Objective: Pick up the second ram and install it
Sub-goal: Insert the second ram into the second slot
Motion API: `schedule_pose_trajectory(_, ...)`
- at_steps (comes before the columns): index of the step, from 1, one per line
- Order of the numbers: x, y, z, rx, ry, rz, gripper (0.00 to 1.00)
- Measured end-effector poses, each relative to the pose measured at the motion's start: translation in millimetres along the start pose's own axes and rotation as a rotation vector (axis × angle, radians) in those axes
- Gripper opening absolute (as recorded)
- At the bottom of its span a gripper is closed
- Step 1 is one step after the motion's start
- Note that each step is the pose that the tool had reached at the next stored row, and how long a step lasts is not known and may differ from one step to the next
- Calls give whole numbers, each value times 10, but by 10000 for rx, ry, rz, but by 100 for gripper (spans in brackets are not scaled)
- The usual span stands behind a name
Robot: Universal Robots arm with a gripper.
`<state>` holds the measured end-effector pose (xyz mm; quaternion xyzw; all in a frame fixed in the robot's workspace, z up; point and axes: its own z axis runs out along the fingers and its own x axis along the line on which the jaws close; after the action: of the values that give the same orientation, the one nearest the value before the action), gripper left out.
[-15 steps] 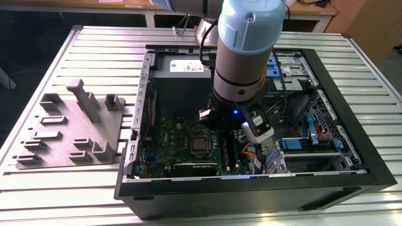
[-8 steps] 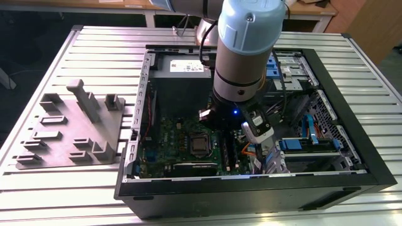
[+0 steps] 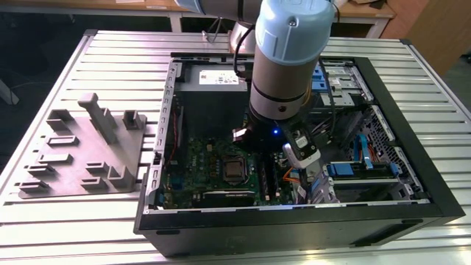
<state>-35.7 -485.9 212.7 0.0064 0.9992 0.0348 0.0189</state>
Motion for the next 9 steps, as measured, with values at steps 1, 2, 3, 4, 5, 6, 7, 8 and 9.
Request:
schedule_pose_trajectory(1, 0, 0, 0, 0, 0, 0, 12)
schedule_pose_trajectory(2, 0, 0, 0, 0, 0, 1, 18)
schedule_pose_trajectory(3, 0, -1, -2, 2, 1, 0, 18)
schedule_pose_trajectory(4, 0, 0, -4, 2, 2, 0, 18)
schedule_pose_trajectory(5, 0, 0, -10, -2, 1, 0, 18)
schedule_pose_trajectory(6, -1, 3, -27, -10, -1, 0, 18)
schedule_pose_trajectory(7, -2, 4, -58, -3, 1, 0, 18)
schedule_pose_trajectory(8, -3, 6, -97, 4, 2, 1, 18)
schedule_pose_trajectory(9, -5, 9, -134, 2, 2, 1, 18)
